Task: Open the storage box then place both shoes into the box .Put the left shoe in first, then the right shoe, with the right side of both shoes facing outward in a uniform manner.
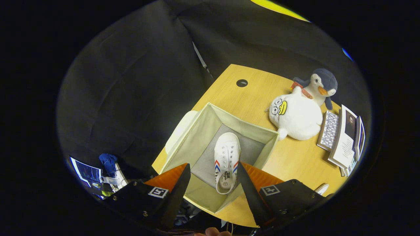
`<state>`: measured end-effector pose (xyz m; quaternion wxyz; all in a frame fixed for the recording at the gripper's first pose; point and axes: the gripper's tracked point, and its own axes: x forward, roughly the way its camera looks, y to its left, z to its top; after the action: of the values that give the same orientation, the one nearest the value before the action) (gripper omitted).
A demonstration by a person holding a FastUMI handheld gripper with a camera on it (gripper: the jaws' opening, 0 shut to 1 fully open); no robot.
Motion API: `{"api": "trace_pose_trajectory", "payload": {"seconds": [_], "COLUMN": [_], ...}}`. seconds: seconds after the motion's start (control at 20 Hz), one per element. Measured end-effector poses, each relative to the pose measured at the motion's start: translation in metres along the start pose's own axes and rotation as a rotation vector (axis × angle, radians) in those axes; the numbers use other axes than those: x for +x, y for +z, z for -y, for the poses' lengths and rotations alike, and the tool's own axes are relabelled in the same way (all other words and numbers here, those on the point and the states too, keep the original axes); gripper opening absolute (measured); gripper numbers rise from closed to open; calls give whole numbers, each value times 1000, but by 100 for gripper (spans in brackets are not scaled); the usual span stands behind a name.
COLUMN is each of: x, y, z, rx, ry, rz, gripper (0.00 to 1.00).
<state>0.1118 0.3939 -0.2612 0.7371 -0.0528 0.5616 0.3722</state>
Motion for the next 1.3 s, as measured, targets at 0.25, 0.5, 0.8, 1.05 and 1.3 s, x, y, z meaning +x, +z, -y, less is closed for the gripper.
{"api": "trace_pose_trajectory", "payload": {"seconds": [0.25,0.5,0.8,1.05,1.3], "x": [-36,-72,-107,-127,-140], "y": [-9,-34,-73,-107,-147], "z": [21,57,120,166,217], "rx": [32,84,192,289,347], "ry": [15,0,-48,-85,-139], "rz": [35,67,88,102,112], "gripper": [87,87,87,87,88]}}
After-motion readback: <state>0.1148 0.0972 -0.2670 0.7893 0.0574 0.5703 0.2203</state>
